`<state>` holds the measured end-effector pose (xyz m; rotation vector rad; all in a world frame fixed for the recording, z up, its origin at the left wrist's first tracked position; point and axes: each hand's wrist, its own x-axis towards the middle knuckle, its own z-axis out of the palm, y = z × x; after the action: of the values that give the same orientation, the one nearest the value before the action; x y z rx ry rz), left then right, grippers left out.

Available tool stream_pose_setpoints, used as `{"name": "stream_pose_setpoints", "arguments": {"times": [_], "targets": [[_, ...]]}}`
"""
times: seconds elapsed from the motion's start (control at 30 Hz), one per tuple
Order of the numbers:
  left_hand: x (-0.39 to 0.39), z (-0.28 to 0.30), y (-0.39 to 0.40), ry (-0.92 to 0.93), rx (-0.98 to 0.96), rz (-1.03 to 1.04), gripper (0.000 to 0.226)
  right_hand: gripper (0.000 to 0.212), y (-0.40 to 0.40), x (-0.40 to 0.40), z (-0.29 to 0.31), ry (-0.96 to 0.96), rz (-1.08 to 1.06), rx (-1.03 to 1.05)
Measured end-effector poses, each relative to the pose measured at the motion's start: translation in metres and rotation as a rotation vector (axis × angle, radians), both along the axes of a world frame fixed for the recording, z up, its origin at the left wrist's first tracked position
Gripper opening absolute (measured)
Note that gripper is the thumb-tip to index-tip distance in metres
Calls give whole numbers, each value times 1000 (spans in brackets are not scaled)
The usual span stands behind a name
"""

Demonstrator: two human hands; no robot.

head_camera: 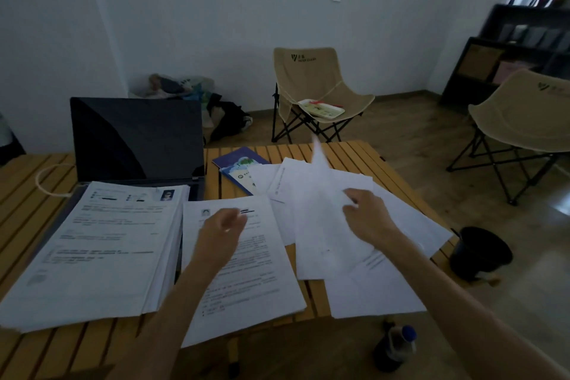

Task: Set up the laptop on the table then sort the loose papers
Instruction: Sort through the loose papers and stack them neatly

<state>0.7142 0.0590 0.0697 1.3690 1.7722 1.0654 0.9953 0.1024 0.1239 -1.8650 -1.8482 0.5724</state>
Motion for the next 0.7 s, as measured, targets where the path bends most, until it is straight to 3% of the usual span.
{"name": "stream_pose_setpoints", "arguments": {"times": [0.07, 0.13, 0.17, 0.23, 0.33, 0.43, 0.5, 0.53, 0.63, 0.7], "targets": [[15, 26, -5, -497, -10, -142, 42, 23, -33, -39, 22, -48, 172, 67], [25, 48, -4, -771, 19, -178, 51, 30, -72, -79, 32, -169, 362, 111], [28, 58, -4, -779, 59, -155, 46, 36, -90, -95, 30, -218, 458, 145], [25, 69, -5, -601, 179, -10, 26, 45, -109, -112, 19, -220, 624, 111], [9, 67, -9, -445, 277, 77, 23, 42, -104, -104, 0, -52, 728, -60], [-8, 64, -12, -557, 256, 8, 26, 32, -81, -81, -19, 161, 442, 106], [-15, 66, -13, -596, 262, -24, 27, 48, -64, -67, -26, 314, 133, 140], [-17, 66, -14, -602, 270, -38, 28, 56, -56, -61, -26, 421, 77, 58], [-17, 64, -13, -614, 269, -25, 28, 38, -42, -51, -28, 766, 237, -209], [-17, 60, -10, -622, 262, 7, 28, 30, -41, -52, -31, 817, 254, -238]]}}
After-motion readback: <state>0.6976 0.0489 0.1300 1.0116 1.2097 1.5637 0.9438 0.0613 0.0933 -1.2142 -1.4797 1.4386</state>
